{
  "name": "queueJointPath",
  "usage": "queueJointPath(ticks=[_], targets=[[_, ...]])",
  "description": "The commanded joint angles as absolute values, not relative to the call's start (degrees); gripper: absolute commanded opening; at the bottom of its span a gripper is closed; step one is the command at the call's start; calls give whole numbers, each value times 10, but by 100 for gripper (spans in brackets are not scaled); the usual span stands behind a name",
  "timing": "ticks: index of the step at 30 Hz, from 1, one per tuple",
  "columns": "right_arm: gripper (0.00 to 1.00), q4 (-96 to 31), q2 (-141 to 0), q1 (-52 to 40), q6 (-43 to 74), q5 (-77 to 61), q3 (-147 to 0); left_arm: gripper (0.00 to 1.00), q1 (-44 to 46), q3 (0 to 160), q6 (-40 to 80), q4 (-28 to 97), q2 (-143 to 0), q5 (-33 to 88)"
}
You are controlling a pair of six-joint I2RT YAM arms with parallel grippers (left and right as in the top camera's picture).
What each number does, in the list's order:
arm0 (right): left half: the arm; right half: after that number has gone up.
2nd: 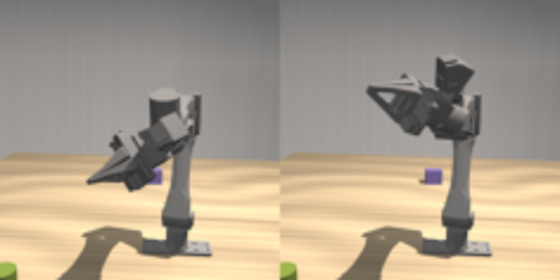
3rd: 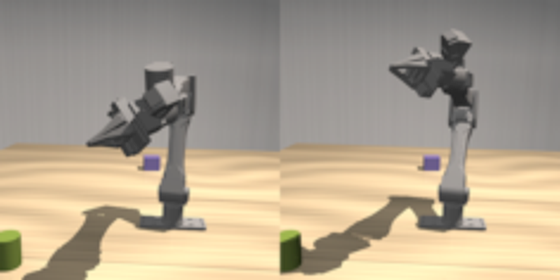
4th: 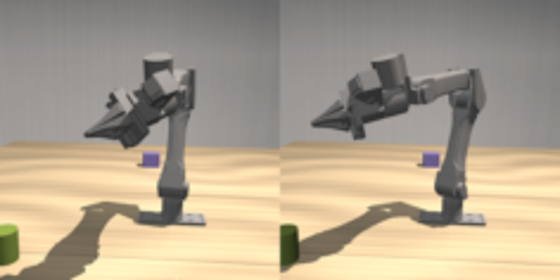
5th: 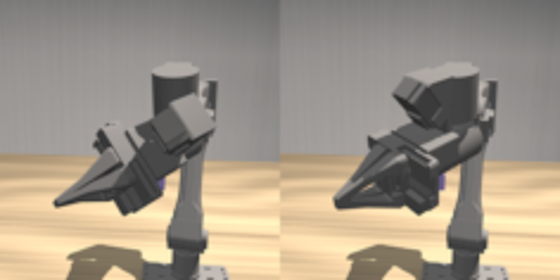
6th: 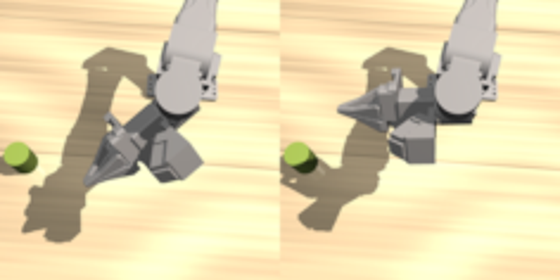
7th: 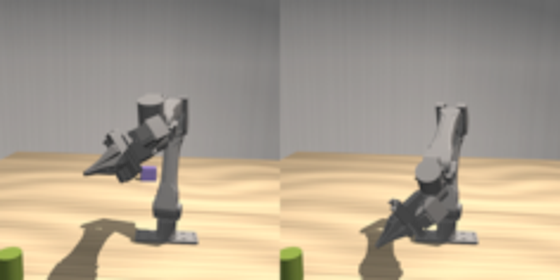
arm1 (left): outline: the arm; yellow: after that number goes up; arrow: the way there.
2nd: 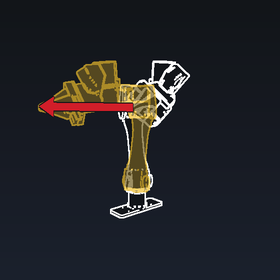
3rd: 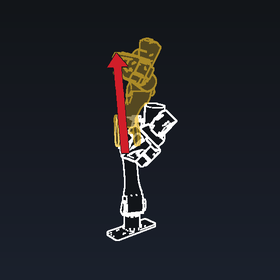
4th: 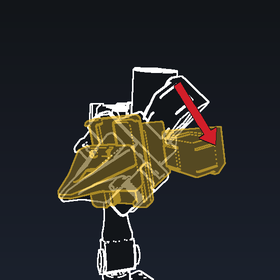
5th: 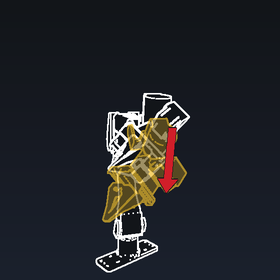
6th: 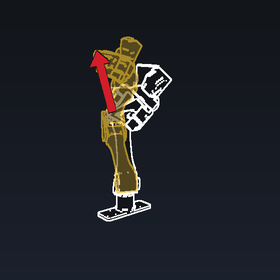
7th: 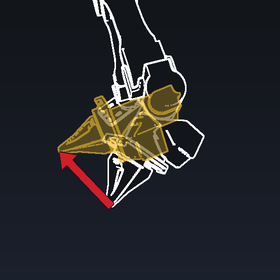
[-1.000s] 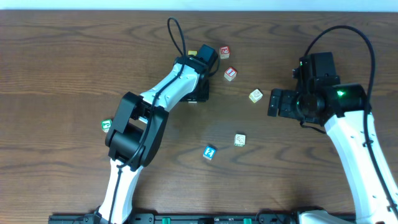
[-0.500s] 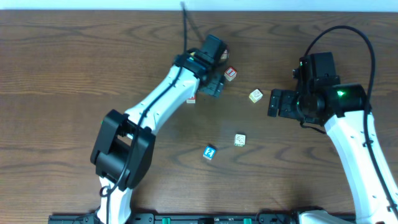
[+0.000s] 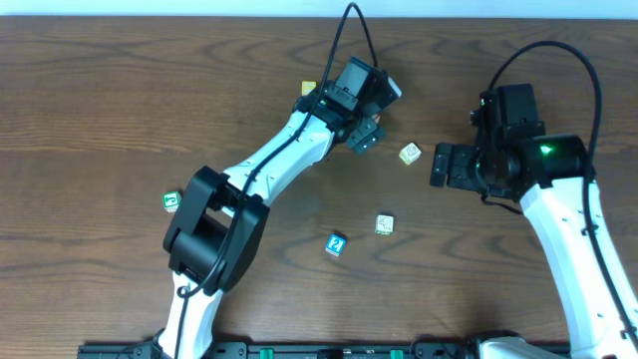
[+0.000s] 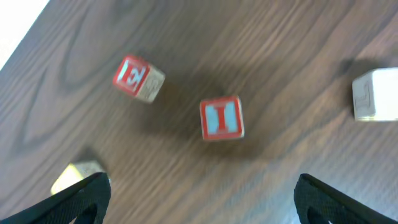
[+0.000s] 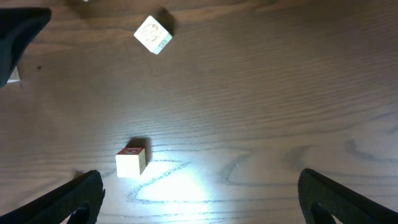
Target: Spell out Ai2
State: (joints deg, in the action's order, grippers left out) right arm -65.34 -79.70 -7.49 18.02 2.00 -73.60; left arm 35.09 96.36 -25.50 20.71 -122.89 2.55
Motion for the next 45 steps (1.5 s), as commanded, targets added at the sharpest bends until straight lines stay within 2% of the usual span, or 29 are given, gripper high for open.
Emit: queueJointPath(ticks=[1,5,19,21,23,26,38,41,43,45], targets=[[99,-653,-791,-79,192,33,-741,95,339,966,-253,194,-1253,86],[99,-642,-790,-79,233,83,-741,95,333,966,-246,174,-1273,104],[99,-637,-790,-78,233,81,-741,95,332,966,-235,85,-1326,104],[99,-637,-790,-78,233,81,-741,100,332,966,-236,77,-1335,103],[99,-639,-790,-78,233,81,-741,82,332,966,-236,68,-1339,101],[99,-641,-790,-78,233,81,-741,61,332,966,-236,44,-1339,93],[99,-648,-790,-78,233,81,-741,47,326,966,-236,57,-1339,82],[99,-650,-790,-78,233,81,-741,46,325,966,-236,58,-1339,82],[99,-651,-790,-78,233,81,-741,39,325,966,-236,58,-1339,82],[99,-651,-790,-78,233,81,-741,37,325,966,-236,61,-1339,82]])
